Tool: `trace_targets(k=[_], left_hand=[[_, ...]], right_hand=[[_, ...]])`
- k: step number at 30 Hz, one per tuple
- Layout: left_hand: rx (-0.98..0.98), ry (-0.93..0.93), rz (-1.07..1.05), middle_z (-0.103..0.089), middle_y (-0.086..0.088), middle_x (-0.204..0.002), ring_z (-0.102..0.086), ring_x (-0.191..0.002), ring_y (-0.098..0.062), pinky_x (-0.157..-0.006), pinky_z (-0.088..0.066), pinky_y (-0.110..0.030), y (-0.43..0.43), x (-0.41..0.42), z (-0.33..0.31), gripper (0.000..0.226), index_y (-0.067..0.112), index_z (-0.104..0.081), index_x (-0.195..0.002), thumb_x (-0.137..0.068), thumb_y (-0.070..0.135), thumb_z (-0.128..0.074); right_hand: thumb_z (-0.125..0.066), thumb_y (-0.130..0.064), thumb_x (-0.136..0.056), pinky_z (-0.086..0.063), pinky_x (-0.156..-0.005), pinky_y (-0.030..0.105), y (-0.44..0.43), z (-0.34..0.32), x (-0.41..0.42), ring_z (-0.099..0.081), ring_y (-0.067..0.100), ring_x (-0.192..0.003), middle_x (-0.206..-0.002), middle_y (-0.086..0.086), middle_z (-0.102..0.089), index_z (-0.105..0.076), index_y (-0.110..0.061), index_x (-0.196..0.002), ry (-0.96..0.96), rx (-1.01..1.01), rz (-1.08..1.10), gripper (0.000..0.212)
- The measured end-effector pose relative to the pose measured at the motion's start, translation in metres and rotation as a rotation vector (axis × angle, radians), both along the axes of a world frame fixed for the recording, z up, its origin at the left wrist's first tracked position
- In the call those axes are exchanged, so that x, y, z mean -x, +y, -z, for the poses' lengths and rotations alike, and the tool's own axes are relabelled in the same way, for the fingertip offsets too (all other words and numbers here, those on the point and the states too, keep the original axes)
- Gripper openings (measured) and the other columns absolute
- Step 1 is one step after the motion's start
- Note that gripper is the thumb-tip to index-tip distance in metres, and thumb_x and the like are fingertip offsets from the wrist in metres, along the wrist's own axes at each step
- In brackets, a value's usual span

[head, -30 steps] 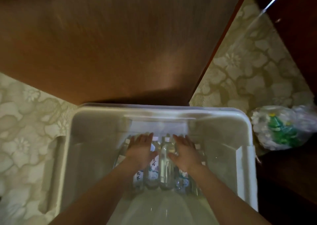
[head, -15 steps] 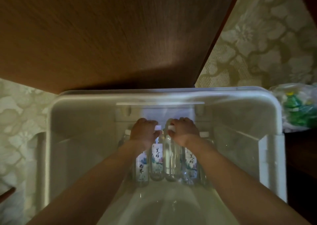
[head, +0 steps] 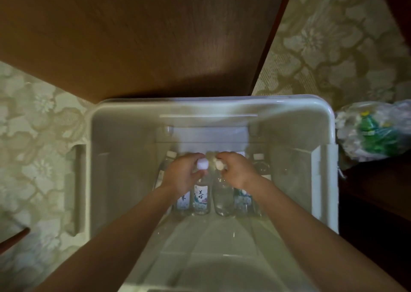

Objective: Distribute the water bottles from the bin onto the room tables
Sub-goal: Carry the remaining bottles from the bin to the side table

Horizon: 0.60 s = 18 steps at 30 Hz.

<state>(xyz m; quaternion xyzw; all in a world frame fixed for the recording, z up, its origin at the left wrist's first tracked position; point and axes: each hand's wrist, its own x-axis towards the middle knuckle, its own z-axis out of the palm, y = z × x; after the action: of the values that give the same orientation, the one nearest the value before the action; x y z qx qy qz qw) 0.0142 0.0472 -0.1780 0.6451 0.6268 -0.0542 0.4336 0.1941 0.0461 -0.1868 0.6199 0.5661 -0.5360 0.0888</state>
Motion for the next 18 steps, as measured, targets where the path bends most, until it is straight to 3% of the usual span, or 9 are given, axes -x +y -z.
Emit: trace_targets(k=[3,6,9,14,18], left_hand=[[0.178,-0.171,-0.163,-0.062,-0.002,-0.127,-0.064,-0.110,-0.019,-0.099,-0.048,-0.031,-0.015,0.004,0.001,0.049,0.019,-0.059,-0.132,-0.085,0.012,-0.074],[0.238,-0.239,-0.256,-0.061,-0.003,-0.120,-0.064,-0.107,-0.020,-0.092,-0.052,-0.032,-0.021,0.007,0.000,0.042,0.015,-0.061,-0.129,-0.088,0.009,-0.070],[0.268,-0.274,-0.268,-0.063,-0.002,-0.117,-0.064,-0.107,-0.018,-0.090,-0.052,-0.029,-0.019,0.009,0.000,0.033,0.016,-0.065,-0.121,-0.089,0.011,-0.070],[0.276,-0.349,-0.261,-0.069,-0.004,-0.111,-0.065,-0.109,-0.022,-0.094,-0.051,-0.034,-0.018,0.009,0.008,0.027,0.008,-0.064,-0.117,-0.090,0.009,-0.068],[0.295,-0.401,-0.331,-0.067,-0.004,-0.114,-0.062,-0.111,-0.018,-0.099,-0.048,-0.035,-0.022,0.009,0.014,0.031,0.005,-0.060,-0.122,-0.093,0.012,-0.065]], right_hand=[[-0.067,-0.008,-0.084,-0.047,-0.083,0.028,-0.010,-0.005,-0.006,-0.063,0.027,-0.104,-0.112,0.006,-0.069,-0.067,-0.015,-0.122,0.044,0.032,0.079,0.038],[-0.083,-0.023,-0.076,-0.041,-0.065,0.027,-0.017,-0.008,-0.011,-0.058,0.017,-0.076,-0.077,-0.006,-0.061,-0.071,-0.017,-0.093,0.049,0.026,0.203,0.021],[-0.087,-0.029,-0.072,-0.036,-0.056,0.025,-0.026,-0.007,-0.010,-0.050,0.007,-0.064,-0.070,-0.011,-0.054,-0.065,-0.020,-0.086,0.042,-0.005,0.338,0.028],[-0.086,-0.017,-0.074,-0.050,-0.075,0.029,-0.034,0.000,-0.009,-0.063,0.016,-0.086,-0.089,-0.003,-0.066,-0.059,-0.023,-0.085,0.196,0.079,0.523,0.030],[-0.075,-0.002,-0.082,-0.046,-0.075,0.015,-0.037,-0.001,-0.014,-0.063,0.008,-0.097,-0.096,-0.014,-0.065,-0.066,-0.019,-0.111,0.295,0.143,0.435,0.035]])
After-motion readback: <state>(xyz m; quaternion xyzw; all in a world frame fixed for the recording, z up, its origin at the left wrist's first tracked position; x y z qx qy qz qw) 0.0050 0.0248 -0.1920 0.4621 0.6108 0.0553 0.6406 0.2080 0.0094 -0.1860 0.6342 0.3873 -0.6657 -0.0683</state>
